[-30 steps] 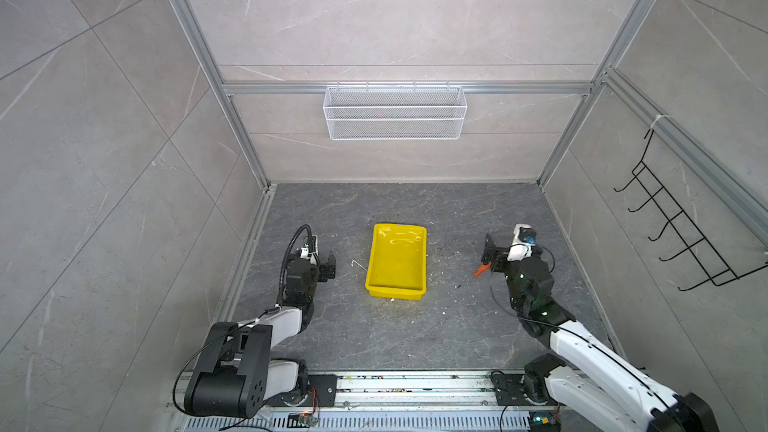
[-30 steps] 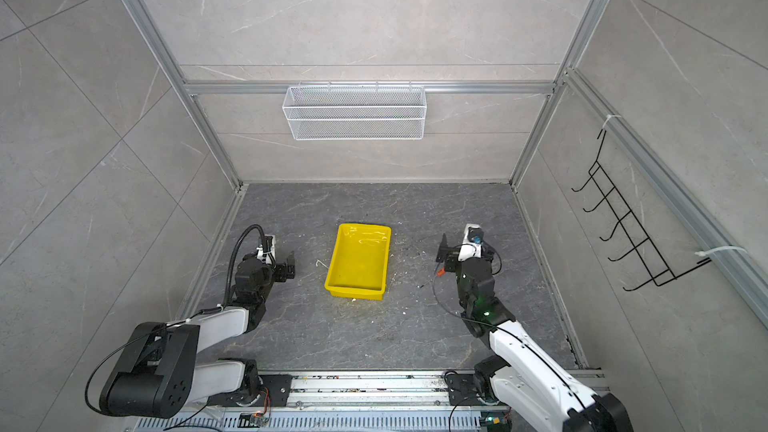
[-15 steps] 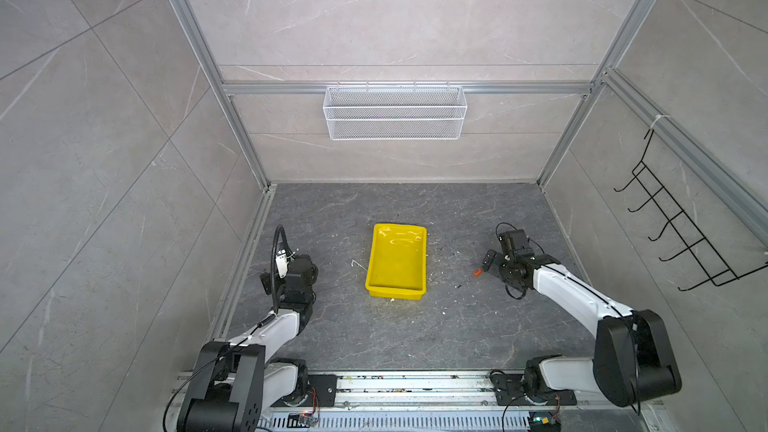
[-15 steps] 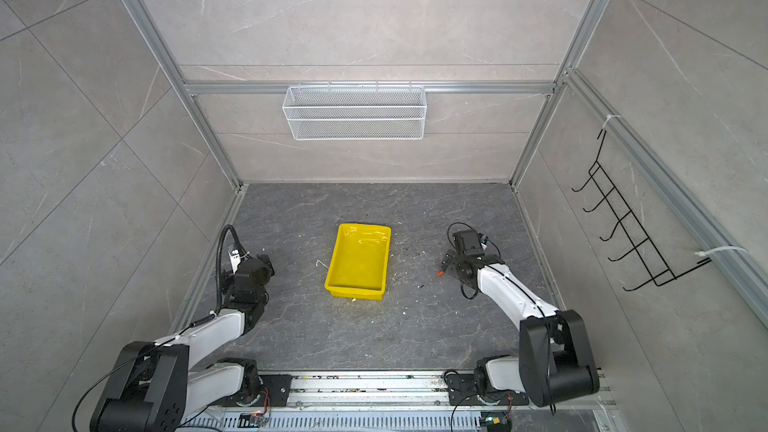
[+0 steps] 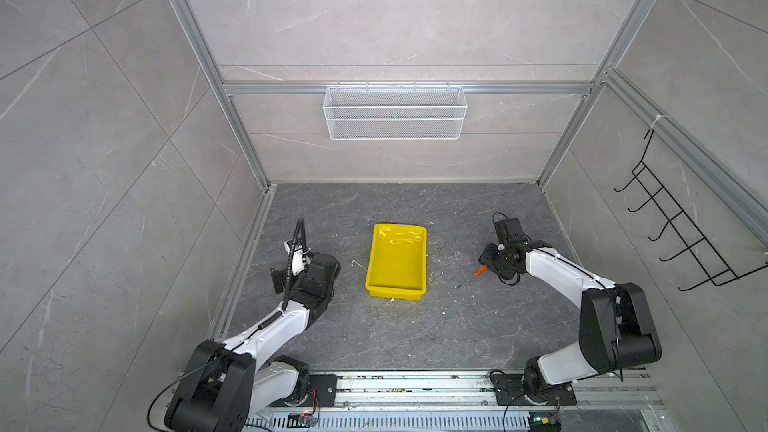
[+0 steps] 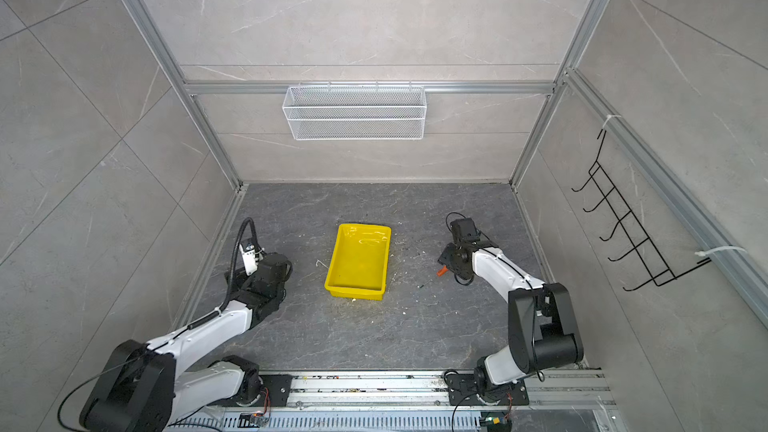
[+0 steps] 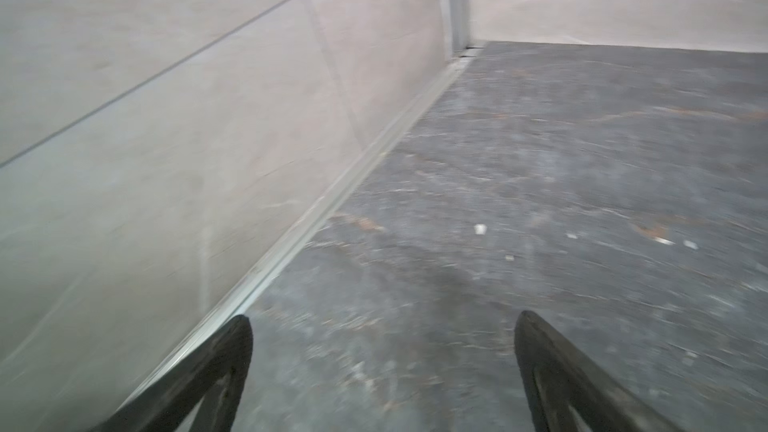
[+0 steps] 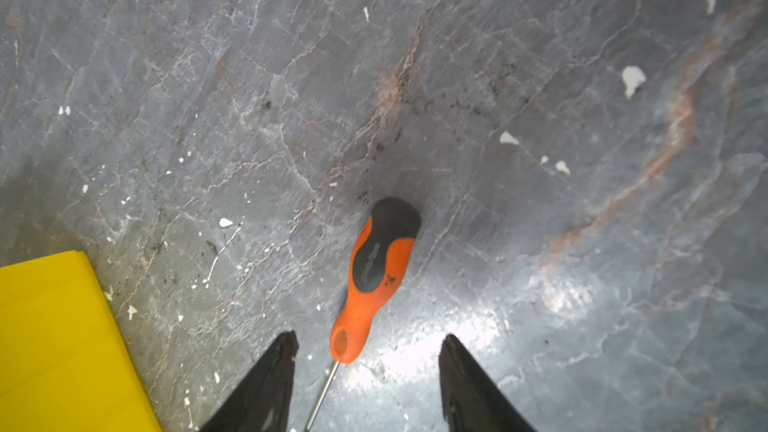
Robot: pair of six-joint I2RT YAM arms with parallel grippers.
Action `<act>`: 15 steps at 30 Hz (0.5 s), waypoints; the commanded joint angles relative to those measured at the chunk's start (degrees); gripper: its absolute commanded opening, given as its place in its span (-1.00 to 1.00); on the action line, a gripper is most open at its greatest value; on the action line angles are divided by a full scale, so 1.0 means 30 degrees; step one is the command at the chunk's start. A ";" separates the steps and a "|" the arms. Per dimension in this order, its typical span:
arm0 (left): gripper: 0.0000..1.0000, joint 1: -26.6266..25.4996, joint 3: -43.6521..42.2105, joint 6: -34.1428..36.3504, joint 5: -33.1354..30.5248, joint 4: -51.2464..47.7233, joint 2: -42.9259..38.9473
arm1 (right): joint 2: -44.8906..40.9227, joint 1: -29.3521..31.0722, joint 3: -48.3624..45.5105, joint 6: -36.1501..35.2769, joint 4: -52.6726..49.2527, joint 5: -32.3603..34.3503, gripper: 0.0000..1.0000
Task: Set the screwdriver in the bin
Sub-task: 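Lower the right gripper over the orange-handled screwdriver while the left arm lifts slightly, then close the right gripper on the screwdriver handle and lift it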
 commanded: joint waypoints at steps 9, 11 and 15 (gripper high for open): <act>1.00 0.0010 -0.1261 0.0556 1.3073 -0.5501 -0.9798 | 0.2205 -0.0498 0.0259 0.0980 0.1231 -0.0839 0.05; 0.99 0.0010 -0.2168 -0.0118 1.2940 -0.5436 -1.1249 | 0.2303 -0.0509 0.0299 0.0891 0.1255 -0.0806 0.05; 1.00 0.0011 -0.2892 -0.0327 1.1850 -0.5979 -1.3478 | 0.2347 -0.0538 0.0329 0.0526 0.1008 0.0138 -0.01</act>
